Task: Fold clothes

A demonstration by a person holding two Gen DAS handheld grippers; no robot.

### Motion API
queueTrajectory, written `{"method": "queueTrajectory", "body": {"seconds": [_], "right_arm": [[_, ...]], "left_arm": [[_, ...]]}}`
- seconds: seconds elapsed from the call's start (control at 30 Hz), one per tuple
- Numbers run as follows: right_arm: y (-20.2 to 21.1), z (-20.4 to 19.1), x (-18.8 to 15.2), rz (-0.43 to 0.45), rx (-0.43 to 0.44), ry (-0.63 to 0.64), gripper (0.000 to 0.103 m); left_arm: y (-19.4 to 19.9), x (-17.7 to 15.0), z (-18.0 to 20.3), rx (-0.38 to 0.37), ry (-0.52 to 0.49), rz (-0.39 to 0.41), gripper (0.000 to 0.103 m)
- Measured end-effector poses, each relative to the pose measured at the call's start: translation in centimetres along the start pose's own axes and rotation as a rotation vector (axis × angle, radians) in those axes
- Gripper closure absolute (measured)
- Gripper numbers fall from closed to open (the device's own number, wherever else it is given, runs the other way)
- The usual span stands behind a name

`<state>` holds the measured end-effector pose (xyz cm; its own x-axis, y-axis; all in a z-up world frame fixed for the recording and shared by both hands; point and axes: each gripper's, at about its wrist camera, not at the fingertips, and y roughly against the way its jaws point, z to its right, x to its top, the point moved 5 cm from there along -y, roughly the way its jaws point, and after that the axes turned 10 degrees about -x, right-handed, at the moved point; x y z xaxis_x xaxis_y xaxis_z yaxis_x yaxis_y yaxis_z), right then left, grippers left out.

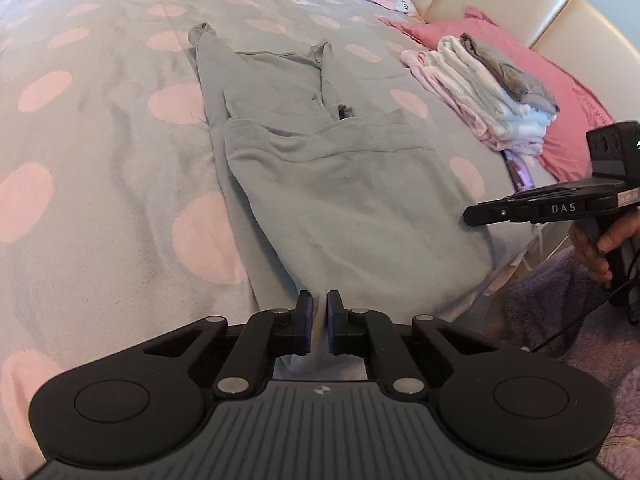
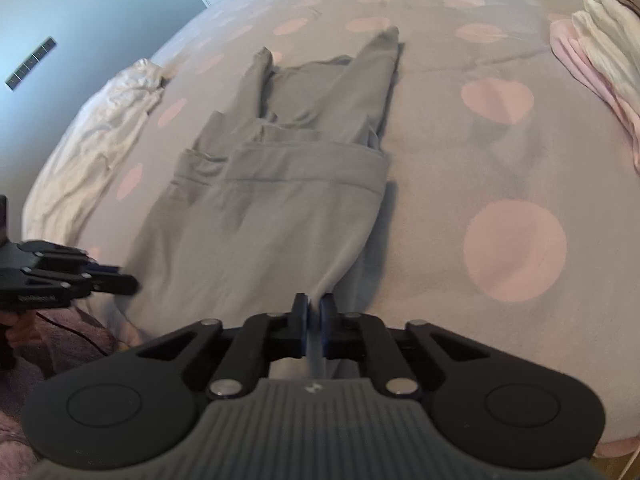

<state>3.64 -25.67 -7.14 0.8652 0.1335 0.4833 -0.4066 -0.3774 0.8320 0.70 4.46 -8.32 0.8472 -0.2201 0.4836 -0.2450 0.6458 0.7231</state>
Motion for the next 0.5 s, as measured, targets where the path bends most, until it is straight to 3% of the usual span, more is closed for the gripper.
{"method": "queueTrajectory", "body": {"seconds": [0.03, 0.17, 0.23, 0.27, 0.3, 0.33, 0.4, 0.5], "right_arm": [[0.0, 0.0, 0.0, -0.008, 0.009, -0.007, 0.096], [-1.2, 0.1, -0.7, -0.083, 0.029, -0.028, 0.075], [-1.7, 0.1, -1.2, -0.108, 0.026, -0.022, 0.075], [-1.7, 0.1, -1.3, -0.106, 0.028, -0.019, 0.079], [-1.6, 0.1, -1.2, -0.100, 0.032, -0.021, 0.090], [-1.5, 0.1, -1.0, -0.093, 0.037, -0.024, 0.093], [-1.2, 0.0, -0.7, -0.087, 0.044, -0.030, 0.096], [-0.3, -0.2, -0.3, -0.072, 0.058, -0.017, 0.096]], "left_arm": [[0.1, -0.1, -0.2, -0.007, 0.017, -0.002, 0.098], [-0.3, -0.4, -1.1, -0.009, 0.074, -0.019, 0.095], [-0.7, -0.5, -1.3, -0.015, 0.086, -0.029, 0.088], [-0.9, -0.5, -1.2, -0.021, 0.082, -0.033, 0.085], [-1.2, -0.5, -1.2, -0.026, 0.079, -0.037, 0.085], [-1.3, -0.4, -1.0, -0.028, 0.070, -0.044, 0.085], [-1.0, -0.3, -0.9, -0.028, 0.064, -0.042, 0.093], [0.7, 0.0, -0.9, -0.097, 0.114, -0.005, 0.096]]}}
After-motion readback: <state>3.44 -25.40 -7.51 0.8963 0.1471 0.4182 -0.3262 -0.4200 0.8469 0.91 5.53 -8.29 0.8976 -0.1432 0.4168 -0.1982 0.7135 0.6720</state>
